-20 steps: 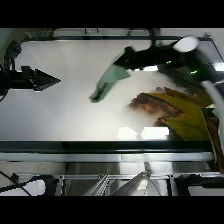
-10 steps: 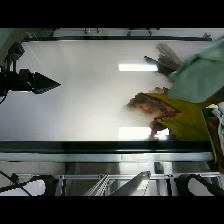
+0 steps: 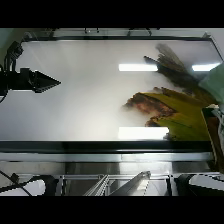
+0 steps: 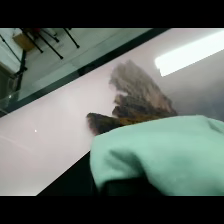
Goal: Fold the shirts.
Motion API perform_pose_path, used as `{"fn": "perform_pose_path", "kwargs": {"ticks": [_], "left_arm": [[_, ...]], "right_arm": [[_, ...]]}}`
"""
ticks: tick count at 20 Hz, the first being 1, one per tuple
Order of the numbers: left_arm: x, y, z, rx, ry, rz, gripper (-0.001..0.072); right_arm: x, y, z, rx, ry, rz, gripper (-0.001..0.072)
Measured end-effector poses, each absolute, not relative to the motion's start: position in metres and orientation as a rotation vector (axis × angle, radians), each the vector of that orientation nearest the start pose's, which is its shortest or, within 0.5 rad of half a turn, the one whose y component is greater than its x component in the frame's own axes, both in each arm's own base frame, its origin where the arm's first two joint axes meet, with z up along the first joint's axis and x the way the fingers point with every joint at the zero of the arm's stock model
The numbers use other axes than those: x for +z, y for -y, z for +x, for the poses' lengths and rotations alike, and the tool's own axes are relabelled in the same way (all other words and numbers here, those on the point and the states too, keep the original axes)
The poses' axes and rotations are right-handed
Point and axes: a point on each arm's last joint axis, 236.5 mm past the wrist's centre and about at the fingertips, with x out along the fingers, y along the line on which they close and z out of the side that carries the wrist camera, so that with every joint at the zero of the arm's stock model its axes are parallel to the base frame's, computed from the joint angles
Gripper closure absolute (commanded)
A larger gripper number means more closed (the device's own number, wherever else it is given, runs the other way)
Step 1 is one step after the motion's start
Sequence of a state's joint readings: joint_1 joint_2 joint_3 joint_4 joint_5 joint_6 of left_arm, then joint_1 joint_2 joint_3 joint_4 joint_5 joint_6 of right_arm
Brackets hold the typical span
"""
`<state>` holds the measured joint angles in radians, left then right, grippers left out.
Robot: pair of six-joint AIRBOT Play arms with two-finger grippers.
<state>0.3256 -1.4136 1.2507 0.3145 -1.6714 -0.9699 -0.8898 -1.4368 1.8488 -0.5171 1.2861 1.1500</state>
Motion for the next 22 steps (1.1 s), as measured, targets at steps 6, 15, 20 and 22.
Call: {"fn": "perform_pose_path", "kwargs": {"ticks": [6,15,20,22], "left_arm": [[0.147,0.111,0.374,-1.032,-0.984,-0.764,0.0690],[0.146,0.112,0.375,-1.037,-0.968,-0.744,0.0690],[0.146,0.132,0.372,-1.083,-0.969,-0.700,0.0689],[0.146,0.141,0.368,-1.112,-0.972,-0.677,0.0689]], "right_arm": [[0.290,0.234,0.420,0.038,-0.456,0.465,0.0698],[0.206,0.242,0.320,-0.321,-0.982,0.668,0.0699],[0.215,0.235,0.285,-0.527,-1.004,0.821,0.0699],[0.216,0.236,0.264,-0.635,-1.006,0.845,0.0699]]}}
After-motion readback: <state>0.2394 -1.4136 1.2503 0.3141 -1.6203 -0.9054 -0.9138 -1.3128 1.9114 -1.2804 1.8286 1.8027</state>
